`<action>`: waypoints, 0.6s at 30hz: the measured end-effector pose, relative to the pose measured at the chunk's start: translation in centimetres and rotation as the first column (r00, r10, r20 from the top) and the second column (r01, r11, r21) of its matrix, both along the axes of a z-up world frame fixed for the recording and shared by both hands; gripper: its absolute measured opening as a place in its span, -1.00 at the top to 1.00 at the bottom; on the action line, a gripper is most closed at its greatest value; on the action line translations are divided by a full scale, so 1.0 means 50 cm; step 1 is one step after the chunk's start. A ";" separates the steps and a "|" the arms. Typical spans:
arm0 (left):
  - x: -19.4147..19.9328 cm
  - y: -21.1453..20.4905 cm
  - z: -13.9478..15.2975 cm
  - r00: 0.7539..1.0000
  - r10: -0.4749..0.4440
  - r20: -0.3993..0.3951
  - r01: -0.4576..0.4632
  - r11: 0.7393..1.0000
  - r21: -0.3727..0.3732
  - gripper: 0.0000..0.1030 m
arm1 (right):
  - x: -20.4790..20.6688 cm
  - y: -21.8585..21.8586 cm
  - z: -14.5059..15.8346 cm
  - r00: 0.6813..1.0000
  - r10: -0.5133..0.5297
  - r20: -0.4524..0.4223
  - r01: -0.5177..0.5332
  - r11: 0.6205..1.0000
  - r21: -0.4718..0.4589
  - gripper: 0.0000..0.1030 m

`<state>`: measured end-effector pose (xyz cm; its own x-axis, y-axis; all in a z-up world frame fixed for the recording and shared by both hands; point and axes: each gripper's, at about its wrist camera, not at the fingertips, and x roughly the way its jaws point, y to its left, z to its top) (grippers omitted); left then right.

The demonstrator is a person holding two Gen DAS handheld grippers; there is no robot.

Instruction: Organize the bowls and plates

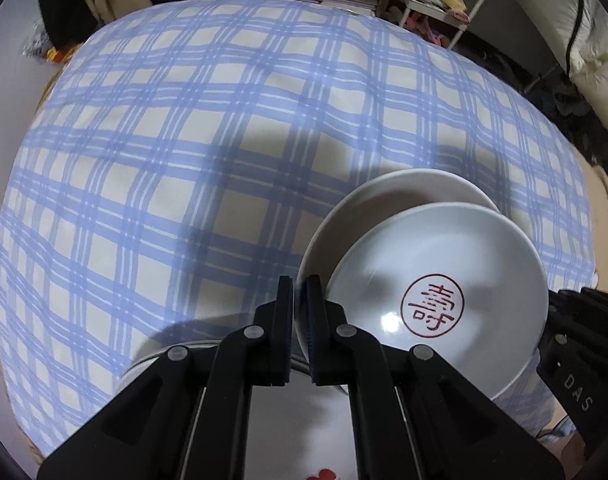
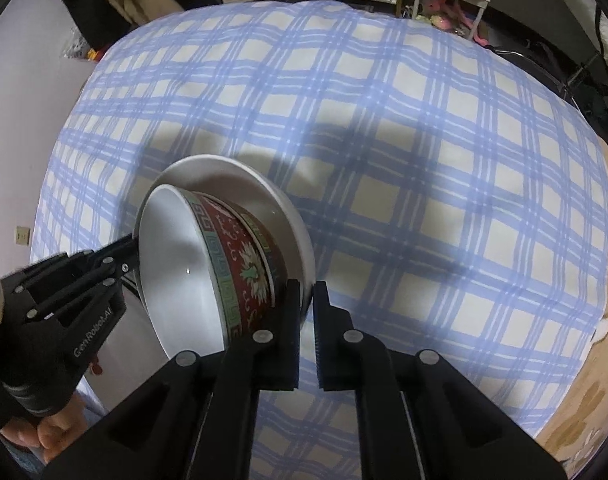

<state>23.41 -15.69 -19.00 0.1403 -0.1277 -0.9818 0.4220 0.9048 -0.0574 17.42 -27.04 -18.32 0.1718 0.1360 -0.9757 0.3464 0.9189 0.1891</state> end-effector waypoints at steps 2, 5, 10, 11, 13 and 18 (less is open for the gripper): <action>-0.003 -0.002 0.000 1.000 -0.002 0.002 0.002 1.000 -0.004 0.89 | 0.001 0.003 0.002 1.000 0.002 0.017 -0.002 1.000 -0.008 0.82; -0.003 -0.005 -0.001 1.000 -0.013 0.001 0.013 1.000 0.001 0.89 | -0.003 0.002 0.003 0.999 0.017 0.028 -0.017 1.000 -0.006 0.82; 0.003 0.010 -0.004 1.000 0.015 -0.023 -0.016 1.000 -0.022 0.89 | -0.001 0.005 0.006 0.999 -0.001 0.034 0.002 1.000 -0.025 0.82; 0.004 0.013 -0.005 0.999 0.020 -0.027 -0.021 0.999 -0.027 0.89 | -0.003 0.007 0.008 0.999 -0.001 0.040 0.002 0.999 -0.035 0.82; 0.011 0.022 -0.010 0.999 0.027 -0.031 -0.028 0.999 -0.032 0.89 | -0.003 0.012 0.009 0.999 0.003 0.053 0.000 0.999 -0.048 0.82; 0.004 0.013 -0.009 1.000 0.012 -0.001 -0.012 0.999 -0.031 0.93 | -0.008 0.013 0.007 0.997 -0.003 0.071 0.007 0.998 -0.057 0.83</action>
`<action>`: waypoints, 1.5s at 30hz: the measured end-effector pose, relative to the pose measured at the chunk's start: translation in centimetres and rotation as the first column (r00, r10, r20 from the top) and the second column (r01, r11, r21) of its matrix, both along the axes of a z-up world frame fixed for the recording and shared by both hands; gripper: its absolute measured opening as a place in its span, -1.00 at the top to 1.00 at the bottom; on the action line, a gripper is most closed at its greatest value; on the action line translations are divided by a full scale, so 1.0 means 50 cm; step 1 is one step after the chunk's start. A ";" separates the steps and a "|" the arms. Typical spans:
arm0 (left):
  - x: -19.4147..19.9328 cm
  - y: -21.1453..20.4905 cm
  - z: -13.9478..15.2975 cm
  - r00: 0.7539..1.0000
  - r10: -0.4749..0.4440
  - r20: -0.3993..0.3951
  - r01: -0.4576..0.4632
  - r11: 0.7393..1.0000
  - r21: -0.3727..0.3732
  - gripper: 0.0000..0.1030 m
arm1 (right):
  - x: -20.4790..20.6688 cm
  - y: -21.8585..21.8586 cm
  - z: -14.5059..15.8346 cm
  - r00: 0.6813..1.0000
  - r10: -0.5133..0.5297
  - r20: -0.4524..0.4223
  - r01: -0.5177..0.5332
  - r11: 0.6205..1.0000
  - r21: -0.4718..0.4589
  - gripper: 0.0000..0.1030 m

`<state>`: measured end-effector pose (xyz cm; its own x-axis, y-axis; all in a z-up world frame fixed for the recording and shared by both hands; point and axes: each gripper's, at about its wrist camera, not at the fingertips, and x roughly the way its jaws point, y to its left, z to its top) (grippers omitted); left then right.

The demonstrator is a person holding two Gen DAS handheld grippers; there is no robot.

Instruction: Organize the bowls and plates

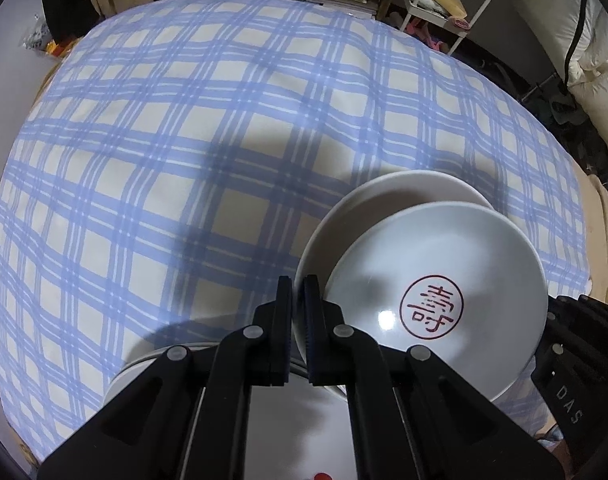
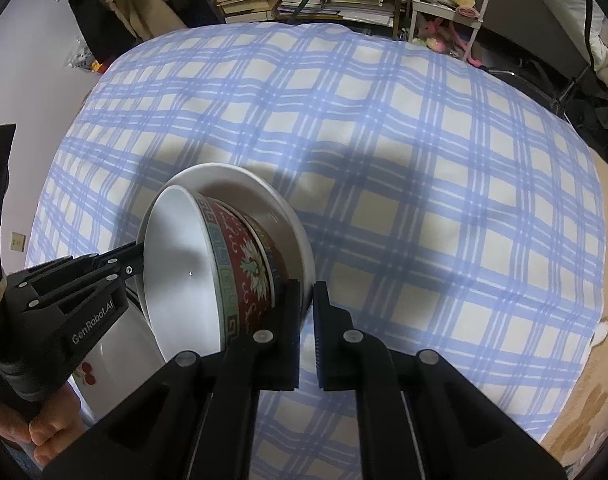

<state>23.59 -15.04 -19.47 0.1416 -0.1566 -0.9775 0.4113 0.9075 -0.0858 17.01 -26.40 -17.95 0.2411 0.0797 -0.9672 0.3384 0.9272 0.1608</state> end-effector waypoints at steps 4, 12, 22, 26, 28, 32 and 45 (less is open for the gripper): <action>-0.009 -0.008 0.020 0.999 -0.036 0.004 0.036 0.999 0.006 0.94 | -0.007 0.000 0.012 1.000 -0.021 0.022 0.021 1.000 0.013 0.83; 0.000 -0.007 0.056 0.999 -0.038 -0.012 0.037 0.999 -0.004 0.93 | -0.024 -0.035 0.028 0.994 -0.105 0.010 0.104 0.990 0.094 0.83; -0.062 -0.001 0.100 0.998 -0.064 0.013 0.064 0.998 0.001 0.94 | -0.065 -0.021 0.063 0.990 -0.136 0.033 0.133 0.988 0.078 0.92; -0.072 -0.009 0.083 0.999 -0.042 0.027 0.043 0.999 -0.012 0.86 | -0.051 -0.024 0.083 0.990 -0.109 0.094 0.101 0.991 0.083 0.96; -0.065 -0.005 0.078 1.000 -0.016 0.022 0.016 1.000 -0.017 0.86 | -0.041 -0.029 0.073 0.992 -0.099 0.084 0.097 0.995 0.025 0.96; -0.059 0.007 0.045 1.000 0.018 -0.007 -0.018 1.000 0.008 0.85 | -0.054 -0.058 0.044 0.990 -0.126 0.066 0.121 0.990 0.072 0.97; -0.037 0.026 0.055 0.999 0.037 -0.034 -0.039 0.997 -0.063 0.77 | -0.074 -0.091 -0.009 0.988 -0.152 0.029 0.140 0.960 0.240 0.75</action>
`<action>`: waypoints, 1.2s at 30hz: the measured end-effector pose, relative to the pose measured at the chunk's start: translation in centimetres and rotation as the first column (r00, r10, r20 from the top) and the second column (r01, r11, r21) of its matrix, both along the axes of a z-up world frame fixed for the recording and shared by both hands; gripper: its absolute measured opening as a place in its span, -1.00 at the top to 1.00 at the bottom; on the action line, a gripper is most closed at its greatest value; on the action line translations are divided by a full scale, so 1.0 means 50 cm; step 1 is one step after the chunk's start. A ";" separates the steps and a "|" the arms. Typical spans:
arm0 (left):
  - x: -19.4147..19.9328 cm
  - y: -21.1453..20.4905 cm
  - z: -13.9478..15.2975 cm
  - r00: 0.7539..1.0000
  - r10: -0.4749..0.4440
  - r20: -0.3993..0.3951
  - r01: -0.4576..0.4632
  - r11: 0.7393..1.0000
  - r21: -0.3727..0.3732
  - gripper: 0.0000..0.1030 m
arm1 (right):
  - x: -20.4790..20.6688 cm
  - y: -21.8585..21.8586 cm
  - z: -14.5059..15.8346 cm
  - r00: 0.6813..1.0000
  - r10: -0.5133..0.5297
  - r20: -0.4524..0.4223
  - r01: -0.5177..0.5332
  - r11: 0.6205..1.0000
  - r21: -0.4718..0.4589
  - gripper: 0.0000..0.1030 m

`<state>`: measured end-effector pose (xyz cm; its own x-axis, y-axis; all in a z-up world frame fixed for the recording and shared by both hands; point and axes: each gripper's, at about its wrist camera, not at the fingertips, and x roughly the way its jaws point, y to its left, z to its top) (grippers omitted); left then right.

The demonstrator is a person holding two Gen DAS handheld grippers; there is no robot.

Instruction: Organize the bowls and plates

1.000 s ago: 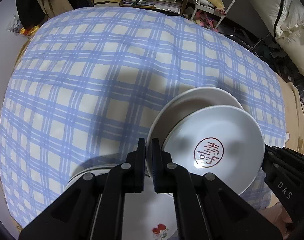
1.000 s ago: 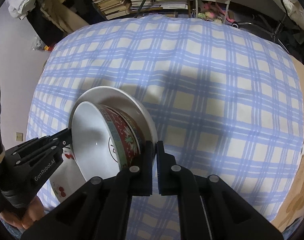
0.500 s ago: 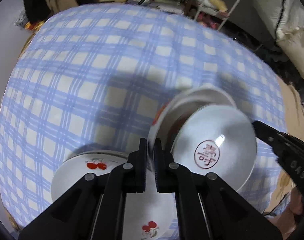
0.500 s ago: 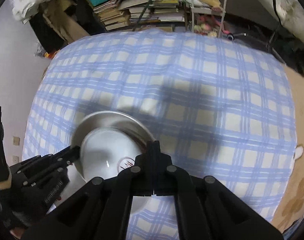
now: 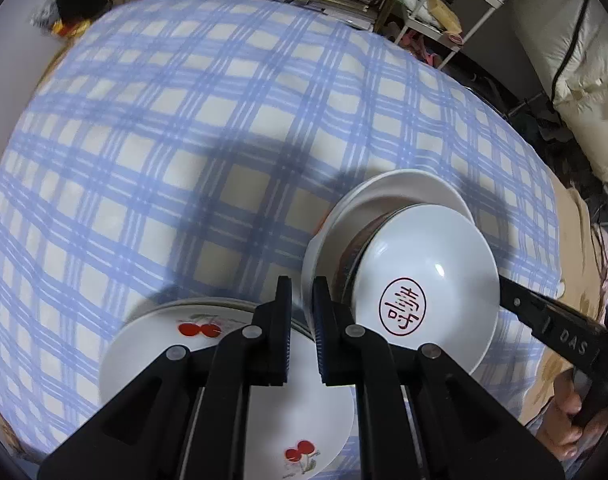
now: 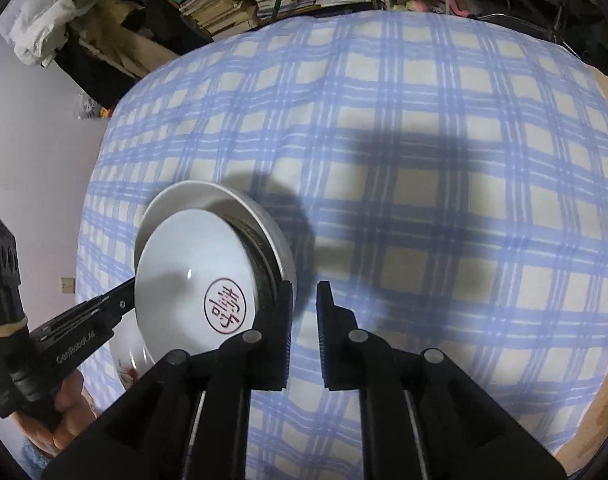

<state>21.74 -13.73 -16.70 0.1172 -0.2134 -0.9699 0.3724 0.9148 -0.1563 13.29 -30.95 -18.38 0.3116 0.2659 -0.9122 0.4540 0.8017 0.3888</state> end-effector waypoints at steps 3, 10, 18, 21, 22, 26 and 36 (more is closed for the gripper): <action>0.005 -0.008 0.004 1.000 -0.024 0.017 0.024 1.000 0.021 0.76 | 0.004 -0.001 0.001 1.000 -0.005 0.009 0.005 1.000 0.008 0.75; 0.018 0.001 0.006 1.000 -0.022 0.007 0.022 0.999 0.025 0.69 | 0.006 0.004 -0.007 1.000 0.000 0.008 0.000 0.999 0.043 0.74; 0.026 0.011 0.006 1.000 0.003 0.006 -0.003 1.000 0.012 0.69 | 0.020 0.032 0.005 0.999 0.032 0.015 -0.031 0.998 -0.049 0.73; 0.026 0.013 0.000 1.000 0.012 -0.001 -0.012 1.000 0.003 0.69 | 0.020 0.020 -0.003 1.000 0.009 0.012 -0.009 1.000 -0.005 0.70; 0.022 0.010 -0.004 1.000 0.003 0.008 -0.003 1.000 0.009 0.71 | 0.023 0.021 -0.015 1.000 0.011 -0.010 -0.011 1.000 0.016 0.63; 0.015 0.009 -0.010 0.999 0.017 0.031 -0.017 1.000 0.006 0.79 | 0.016 0.030 -0.031 0.998 -0.065 -0.001 0.065 0.998 -0.007 0.58; 0.021 0.017 -0.026 0.998 0.056 0.006 -0.056 0.998 -0.028 0.85 | 0.045 0.065 -0.030 1.000 -0.027 0.002 0.027 0.996 -0.090 0.80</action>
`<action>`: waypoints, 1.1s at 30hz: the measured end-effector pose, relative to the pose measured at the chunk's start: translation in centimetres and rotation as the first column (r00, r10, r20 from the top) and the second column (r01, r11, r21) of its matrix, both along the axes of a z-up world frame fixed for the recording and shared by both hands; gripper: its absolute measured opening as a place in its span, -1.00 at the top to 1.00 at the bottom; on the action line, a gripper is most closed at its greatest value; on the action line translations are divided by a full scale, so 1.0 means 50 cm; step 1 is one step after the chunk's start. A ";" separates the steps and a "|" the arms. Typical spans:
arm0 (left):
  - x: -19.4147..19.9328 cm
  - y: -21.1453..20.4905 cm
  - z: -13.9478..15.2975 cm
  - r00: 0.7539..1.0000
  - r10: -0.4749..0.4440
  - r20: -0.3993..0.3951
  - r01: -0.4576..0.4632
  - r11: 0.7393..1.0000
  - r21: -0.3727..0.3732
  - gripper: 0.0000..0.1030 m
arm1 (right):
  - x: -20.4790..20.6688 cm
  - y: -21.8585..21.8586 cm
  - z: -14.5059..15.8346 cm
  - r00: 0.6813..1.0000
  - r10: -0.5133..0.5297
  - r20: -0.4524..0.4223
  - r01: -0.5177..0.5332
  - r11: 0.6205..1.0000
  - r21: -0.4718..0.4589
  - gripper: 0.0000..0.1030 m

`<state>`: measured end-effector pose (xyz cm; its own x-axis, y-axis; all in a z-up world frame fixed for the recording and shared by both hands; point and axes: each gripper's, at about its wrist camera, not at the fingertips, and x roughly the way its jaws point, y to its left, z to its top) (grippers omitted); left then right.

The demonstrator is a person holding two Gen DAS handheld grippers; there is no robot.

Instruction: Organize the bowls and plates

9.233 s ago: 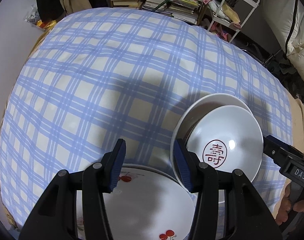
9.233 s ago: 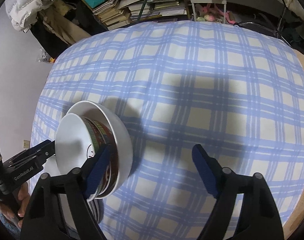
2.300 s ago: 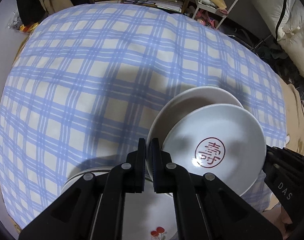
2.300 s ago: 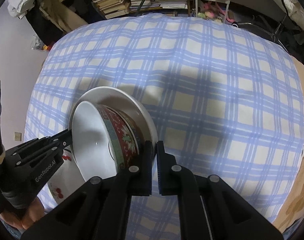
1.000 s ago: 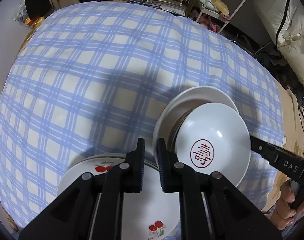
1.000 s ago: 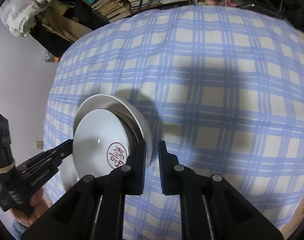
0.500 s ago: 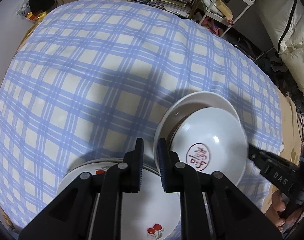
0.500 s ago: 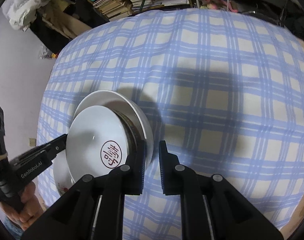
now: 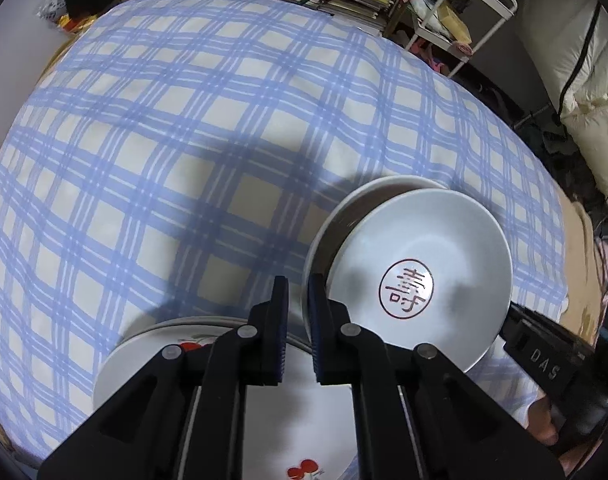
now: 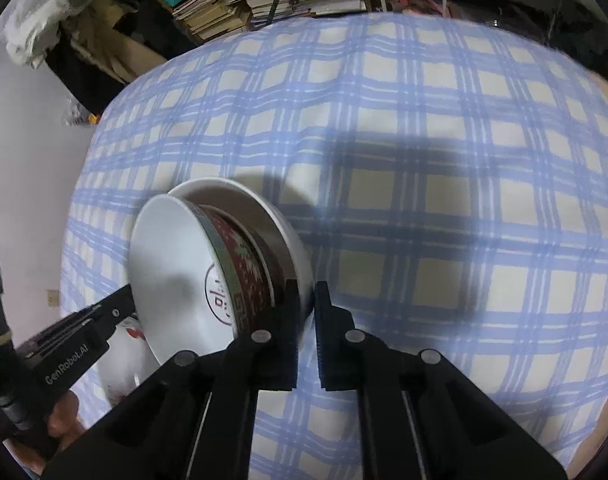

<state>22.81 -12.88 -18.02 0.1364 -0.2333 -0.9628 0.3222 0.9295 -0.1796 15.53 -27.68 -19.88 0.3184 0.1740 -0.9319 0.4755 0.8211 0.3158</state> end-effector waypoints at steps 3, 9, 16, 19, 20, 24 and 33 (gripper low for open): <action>-0.003 0.003 -0.003 1.000 0.025 0.006 -0.025 1.000 -0.007 0.85 | 0.005 -0.003 0.006 1.000 -0.005 -0.003 0.005 1.000 -0.007 0.80; -0.010 0.010 -0.018 0.995 0.096 0.000 -0.096 0.995 -0.041 0.92 | 0.006 0.007 0.010 1.000 -0.022 -0.007 0.021 0.999 -0.040 0.81; -0.010 -0.020 -0.011 1.000 0.022 0.010 -0.023 0.998 0.054 0.95 | 0.004 -0.001 0.007 1.000 -0.002 -0.004 0.002 1.000 -0.024 0.81; -0.009 -0.020 -0.011 0.999 0.031 0.022 -0.032 0.998 0.057 0.95 | 0.004 0.001 0.009 1.000 0.012 0.000 -0.012 0.999 -0.036 0.81; -0.007 -0.015 -0.010 0.999 0.040 0.017 -0.041 0.998 0.044 0.95 | 0.004 0.003 0.010 1.000 0.021 0.004 -0.021 0.999 -0.044 0.80; -0.009 -0.012 0.012 1.000 0.012 0.029 -0.014 0.999 0.039 0.96 | 0.004 0.013 0.034 0.999 0.045 0.011 -0.044 0.997 -0.070 0.78; -0.002 -0.031 0.034 0.999 -0.043 0.022 0.041 0.996 0.079 0.94 | 0.002 0.013 0.031 0.999 0.026 -0.021 -0.027 0.998 -0.059 0.82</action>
